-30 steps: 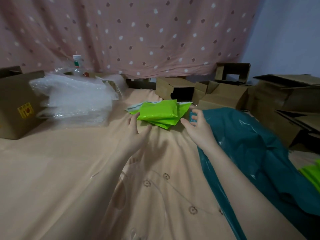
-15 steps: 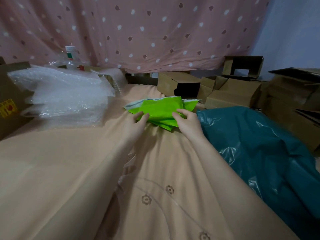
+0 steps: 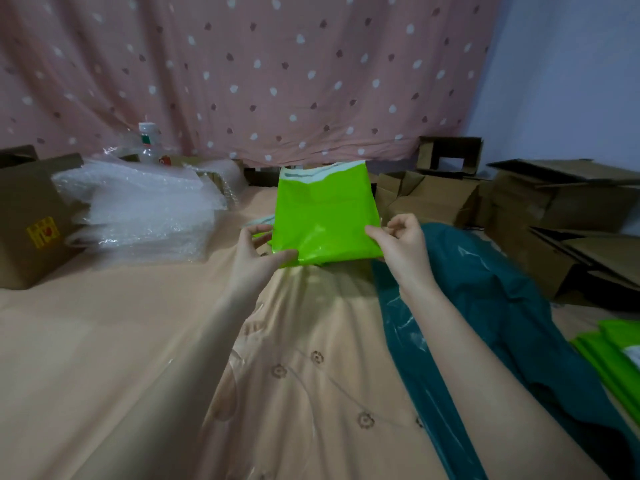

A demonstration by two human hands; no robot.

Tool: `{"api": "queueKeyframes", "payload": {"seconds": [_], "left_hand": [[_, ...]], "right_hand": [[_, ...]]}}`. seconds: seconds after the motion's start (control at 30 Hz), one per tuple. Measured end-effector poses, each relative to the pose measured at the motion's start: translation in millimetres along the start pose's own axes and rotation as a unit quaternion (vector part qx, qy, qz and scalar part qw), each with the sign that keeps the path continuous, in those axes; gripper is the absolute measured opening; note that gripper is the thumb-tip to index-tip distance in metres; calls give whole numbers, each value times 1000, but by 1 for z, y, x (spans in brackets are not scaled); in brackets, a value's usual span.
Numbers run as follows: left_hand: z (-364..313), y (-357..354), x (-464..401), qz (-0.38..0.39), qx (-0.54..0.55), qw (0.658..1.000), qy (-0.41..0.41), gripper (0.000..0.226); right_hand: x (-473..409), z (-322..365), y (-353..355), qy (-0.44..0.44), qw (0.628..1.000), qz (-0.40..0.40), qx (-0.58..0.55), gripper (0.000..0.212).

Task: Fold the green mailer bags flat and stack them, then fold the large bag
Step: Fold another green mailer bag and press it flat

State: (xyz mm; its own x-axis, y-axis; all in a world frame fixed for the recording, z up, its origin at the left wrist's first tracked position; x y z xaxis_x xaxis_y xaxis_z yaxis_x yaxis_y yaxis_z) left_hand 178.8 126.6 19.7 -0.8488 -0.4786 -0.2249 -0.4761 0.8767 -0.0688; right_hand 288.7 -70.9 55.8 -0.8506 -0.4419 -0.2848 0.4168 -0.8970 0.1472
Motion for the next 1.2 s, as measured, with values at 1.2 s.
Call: {"api": "queueKeyframes", "payload": {"seconds": [1.2], "left_hand": [[-73, -117, 177, 229, -337, 905, -118, 65]], "right_hand": [[172, 48, 31, 2, 998, 5, -55, 33]]}}
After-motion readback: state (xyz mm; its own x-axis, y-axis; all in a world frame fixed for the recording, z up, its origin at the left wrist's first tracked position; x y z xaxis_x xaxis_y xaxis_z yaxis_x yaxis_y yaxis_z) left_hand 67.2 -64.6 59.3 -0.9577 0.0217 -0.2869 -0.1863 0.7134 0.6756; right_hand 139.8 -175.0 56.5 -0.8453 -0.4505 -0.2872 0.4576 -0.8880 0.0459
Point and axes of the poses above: each hand's wrist, its own x-axis away from the middle knuckle, its own y-axis out of the back of the hand, z = x × y, the point moved 6 cm from there along -x, towards the middle knuckle, and after that the axes turned 13 degrees about z, right-handed, at the moved point
